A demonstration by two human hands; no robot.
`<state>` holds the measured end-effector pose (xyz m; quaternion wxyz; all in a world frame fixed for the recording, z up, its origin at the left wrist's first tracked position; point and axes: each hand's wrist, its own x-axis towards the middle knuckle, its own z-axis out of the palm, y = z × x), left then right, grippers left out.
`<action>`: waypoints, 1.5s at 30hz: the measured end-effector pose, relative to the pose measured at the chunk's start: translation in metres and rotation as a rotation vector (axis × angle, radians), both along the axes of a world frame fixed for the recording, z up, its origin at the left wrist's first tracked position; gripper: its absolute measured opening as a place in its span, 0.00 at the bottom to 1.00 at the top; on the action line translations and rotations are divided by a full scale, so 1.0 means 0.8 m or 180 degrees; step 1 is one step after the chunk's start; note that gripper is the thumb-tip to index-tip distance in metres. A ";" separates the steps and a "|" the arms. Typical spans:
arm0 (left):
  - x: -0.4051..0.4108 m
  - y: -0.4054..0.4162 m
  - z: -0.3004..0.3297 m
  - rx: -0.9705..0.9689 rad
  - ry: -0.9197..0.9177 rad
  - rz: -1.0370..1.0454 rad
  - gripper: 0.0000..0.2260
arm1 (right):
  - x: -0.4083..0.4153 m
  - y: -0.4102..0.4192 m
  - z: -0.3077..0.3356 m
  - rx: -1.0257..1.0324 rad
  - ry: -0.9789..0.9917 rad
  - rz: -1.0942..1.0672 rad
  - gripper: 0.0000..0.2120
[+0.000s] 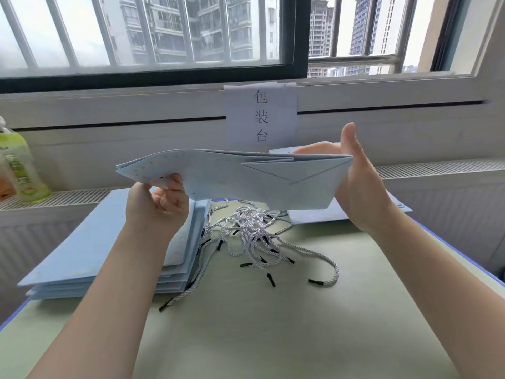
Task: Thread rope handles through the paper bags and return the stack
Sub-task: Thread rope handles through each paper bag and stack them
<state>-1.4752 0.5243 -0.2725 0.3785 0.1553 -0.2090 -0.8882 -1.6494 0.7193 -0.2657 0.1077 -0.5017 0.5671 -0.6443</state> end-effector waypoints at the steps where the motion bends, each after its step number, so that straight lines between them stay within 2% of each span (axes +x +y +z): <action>1: 0.000 0.000 -0.001 0.0106 0.0163 0.0018 0.10 | 0.002 -0.001 -0.001 -0.0230 0.0021 -0.0160 0.29; 2: 0.000 0.000 -0.002 0.0223 0.0339 0.0014 0.09 | 0.006 0.000 -0.002 -0.0454 0.0244 -0.0333 0.22; 4: -0.001 -0.001 -0.005 0.0362 0.0556 -0.0060 0.08 | 0.018 0.001 -0.005 -0.0716 0.1172 -0.0851 0.11; 6: -0.003 -0.001 -0.008 0.0320 0.0548 -0.0107 0.08 | 0.021 0.000 -0.008 -0.0912 0.1835 -0.1336 0.10; 7: -0.005 -0.001 -0.008 0.0220 0.0499 -0.0133 0.09 | 0.018 -0.003 -0.010 -0.1028 0.1823 -0.1546 0.11; 9: -0.011 -0.001 -0.008 -0.0062 0.0398 -0.0146 0.09 | 0.018 -0.005 -0.007 -0.1228 0.1374 -0.1647 0.08; 11: -0.018 0.002 -0.007 -0.0612 0.0041 0.0005 0.11 | 0.021 -0.005 -0.003 -0.1276 0.0862 -0.1753 0.17; 13: -0.028 0.015 -0.011 -0.1847 -0.1165 0.0346 0.12 | 0.018 -0.006 -0.003 -0.1281 0.0470 -0.1815 0.19; 15: -0.040 0.022 -0.026 -0.3050 -0.2443 0.0634 0.20 | 0.010 -0.010 -0.007 -0.1249 -0.0014 -0.1917 0.18; 17: -0.050 0.034 -0.038 -0.3316 -0.2877 0.0575 0.30 | 0.004 -0.016 -0.014 -0.1165 -0.0477 -0.1989 0.16; 18: -0.052 0.038 -0.042 -0.3189 -0.2873 0.0492 0.34 | 0.004 -0.018 -0.016 -0.1135 -0.0669 -0.1944 0.13; 19: -0.054 0.041 -0.044 -0.2884 -0.2735 0.0446 0.34 | 0.002 -0.020 -0.018 -0.1120 -0.0837 -0.1880 0.10; 22: -0.056 0.041 -0.046 -0.1883 -0.1907 0.0359 0.19 | -0.002 -0.021 -0.020 -0.1137 -0.1216 -0.1709 0.03; 24: -0.054 0.040 -0.041 -0.1382 -0.1296 0.0311 0.08 | -0.008 -0.021 -0.020 -0.1122 -0.1525 -0.1615 0.04; 25: -0.054 0.040 -0.038 -0.1240 -0.1103 0.0280 0.04 | -0.010 -0.020 -0.019 -0.1052 -0.1562 -0.1671 0.07; 27: -0.053 0.041 -0.035 -0.1158 -0.1048 0.0285 0.05 | -0.017 -0.020 -0.019 -0.0786 -0.1289 -0.1996 0.05; 28: -0.053 0.040 -0.035 -0.1163 -0.1106 0.0331 0.06 | -0.020 -0.018 -0.019 -0.0542 -0.1065 -0.2183 0.08; 30: -0.052 0.034 -0.037 -0.1251 -0.1261 0.0407 0.08 | -0.030 -0.015 -0.020 0.0216 -0.0336 -0.2756 0.26; 31: -0.051 0.031 -0.038 -0.1326 -0.1323 0.0402 0.10 | -0.033 -0.013 -0.022 0.0526 0.0092 -0.2972 0.29; 33: -0.050 0.027 -0.041 -0.1465 -0.1423 0.0297 0.14 | -0.036 -0.011 -0.027 0.0859 0.0722 -0.3001 0.25; 35: -0.050 0.034 -0.039 -0.1671 -0.1558 0.0008 0.14 | -0.035 -0.015 -0.034 0.1069 0.0734 -0.2633 0.21; 37: -0.051 0.046 -0.039 -0.1887 -0.1662 -0.0277 0.13 | -0.033 -0.020 -0.038 0.1508 0.0583 -0.2330 0.22; 39: -0.052 0.053 -0.039 -0.2089 -0.1716 -0.0520 0.13 | -0.036 -0.021 -0.044 0.1907 0.0618 -0.2293 0.24; 42: -0.052 0.054 -0.038 -0.2582 -0.1762 -0.0751 0.14 | -0.054 -0.015 -0.049 0.2003 0.0646 -0.2508 0.22; 44: -0.053 0.051 -0.042 -0.3148 -0.1947 -0.0541 0.17 | -0.068 -0.008 -0.049 0.1966 0.0550 -0.2600 0.20; 45: -0.053 0.047 -0.046 -0.3739 -0.2236 -0.0289 0.19 | -0.073 -0.005 -0.049 0.1981 0.0531 -0.2649 0.19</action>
